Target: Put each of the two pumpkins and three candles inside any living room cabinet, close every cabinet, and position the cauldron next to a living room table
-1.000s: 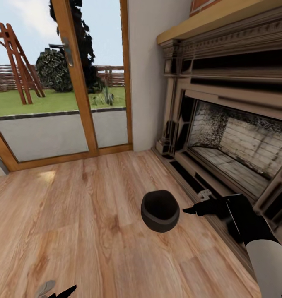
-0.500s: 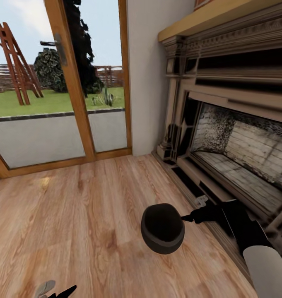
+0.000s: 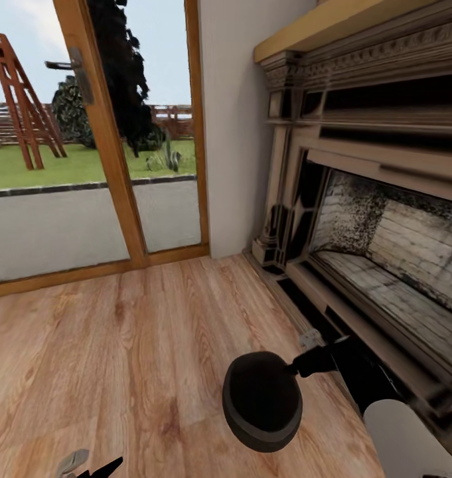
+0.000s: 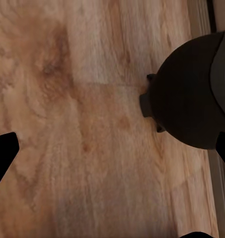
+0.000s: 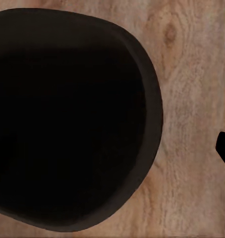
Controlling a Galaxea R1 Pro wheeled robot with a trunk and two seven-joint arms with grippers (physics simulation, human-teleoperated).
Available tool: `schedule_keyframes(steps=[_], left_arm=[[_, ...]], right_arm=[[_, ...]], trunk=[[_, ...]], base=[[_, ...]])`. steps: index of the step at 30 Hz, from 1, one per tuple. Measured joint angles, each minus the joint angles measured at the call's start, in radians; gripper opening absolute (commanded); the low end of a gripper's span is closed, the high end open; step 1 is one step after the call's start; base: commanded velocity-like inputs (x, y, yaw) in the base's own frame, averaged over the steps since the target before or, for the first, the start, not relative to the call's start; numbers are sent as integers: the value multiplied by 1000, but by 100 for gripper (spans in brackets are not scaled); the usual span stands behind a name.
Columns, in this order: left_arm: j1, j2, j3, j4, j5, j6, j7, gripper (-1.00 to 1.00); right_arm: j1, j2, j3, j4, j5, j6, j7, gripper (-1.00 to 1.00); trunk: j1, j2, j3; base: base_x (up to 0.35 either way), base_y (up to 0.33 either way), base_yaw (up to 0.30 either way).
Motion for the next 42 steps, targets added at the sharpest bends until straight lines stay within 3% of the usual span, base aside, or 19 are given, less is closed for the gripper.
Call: schedule_keyframes(steps=[1,4,6,18,37,42], left_arm=[[0,0,0,0,0,-1,0,100],[0,-1,0,0,0,-1,1,100],[0,-2,0,0,0,-1,1,100],[-1,-5,-3,0,0,1,-1,100],[-1,-5,-3,0,0,1,-1,100],[-1,-4,-3,0,0,1,-3,100]], right_arm=[[0,7,0,15,-1,-10,-73,100],[0,19,1,35,-2,-16,-147,100],[0,21,1,43,-1,-19,-160,100],[0,28,4,81,-1,-40,-166,100],[0,42,3,99,-1,-53,-159,100],[0,41,2,98,-1,-52,-164,100]], trunk=[[0,0,0],[0,0,0],[0,0,0],[0,0,0],[9,-4,-73],[9,-5,-77]], base=[[40,-22,0],[149,-112,0],[160,-116,0],[18,-13,0],[0,0,0],[0,0,0]])
